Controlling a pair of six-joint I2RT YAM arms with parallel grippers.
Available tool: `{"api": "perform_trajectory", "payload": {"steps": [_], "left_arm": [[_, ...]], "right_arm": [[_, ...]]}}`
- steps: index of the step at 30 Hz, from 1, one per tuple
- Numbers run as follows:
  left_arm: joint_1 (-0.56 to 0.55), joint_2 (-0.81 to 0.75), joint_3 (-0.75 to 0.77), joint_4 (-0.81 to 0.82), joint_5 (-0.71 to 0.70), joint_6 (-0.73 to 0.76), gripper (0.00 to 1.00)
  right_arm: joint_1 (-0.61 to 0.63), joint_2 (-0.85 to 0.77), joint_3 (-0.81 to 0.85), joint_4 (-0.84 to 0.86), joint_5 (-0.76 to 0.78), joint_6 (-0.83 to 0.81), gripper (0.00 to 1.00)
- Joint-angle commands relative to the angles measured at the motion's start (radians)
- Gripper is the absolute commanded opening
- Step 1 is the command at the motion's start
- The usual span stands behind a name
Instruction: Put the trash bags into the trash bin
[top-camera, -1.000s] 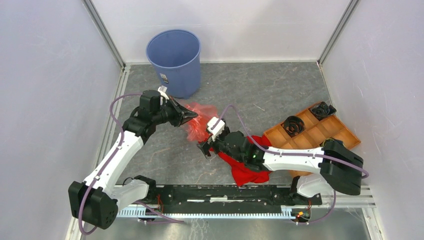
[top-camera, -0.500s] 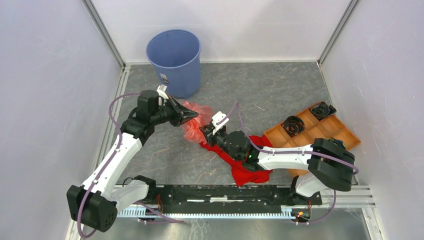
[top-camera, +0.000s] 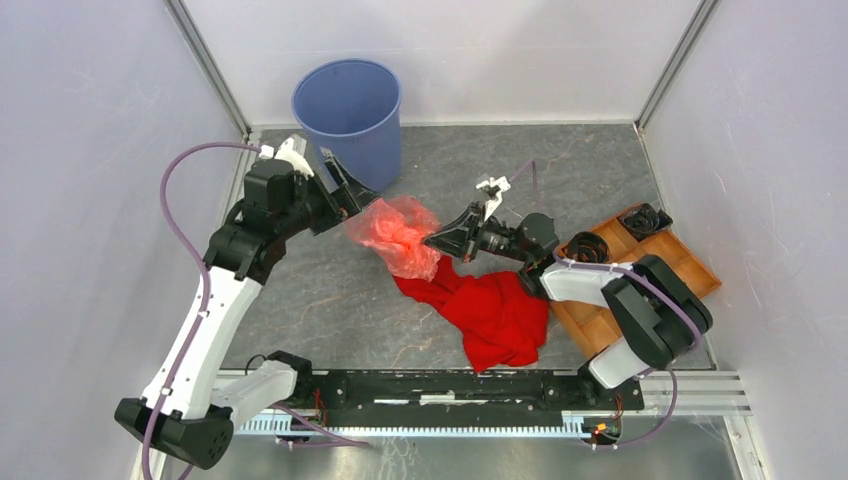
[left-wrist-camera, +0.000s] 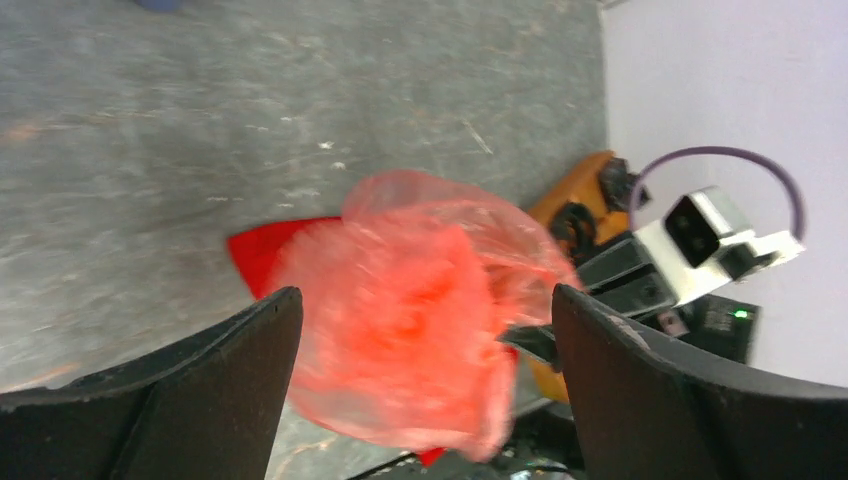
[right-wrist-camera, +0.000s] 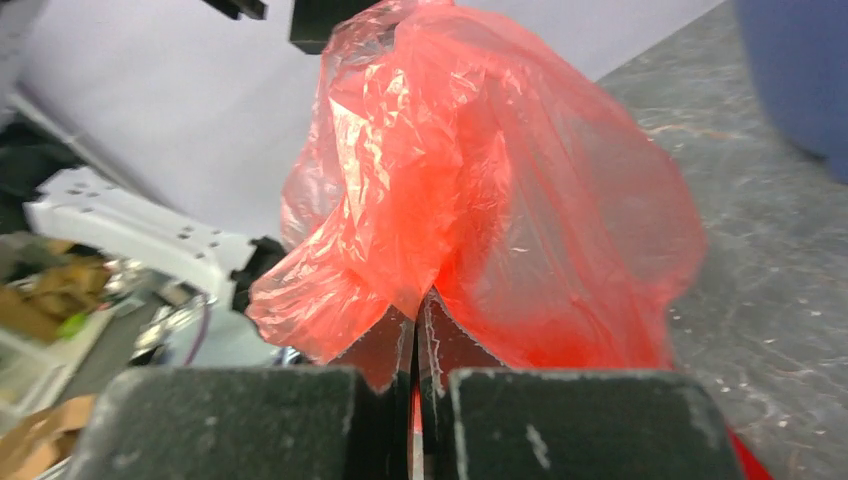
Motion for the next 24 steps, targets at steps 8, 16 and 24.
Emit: {"api": "perform_trajectory", "payload": {"steps": [8,16,24], "left_arm": [[0.003,-0.075,-0.113,-0.105,-0.22,0.078,0.93],[0.003,-0.066,-0.161,0.012,-0.039,0.039,0.75],[0.003,-0.075,-0.163,0.052,0.051,0.012,0.59]], "right_arm": [[-0.121,0.08,-0.053,0.46,-0.306,0.341,0.0],[-0.12,0.054,-0.059,0.358,-0.311,0.26,0.0],[-0.12,0.058,-0.053,0.267,-0.306,0.186,0.01]]}}
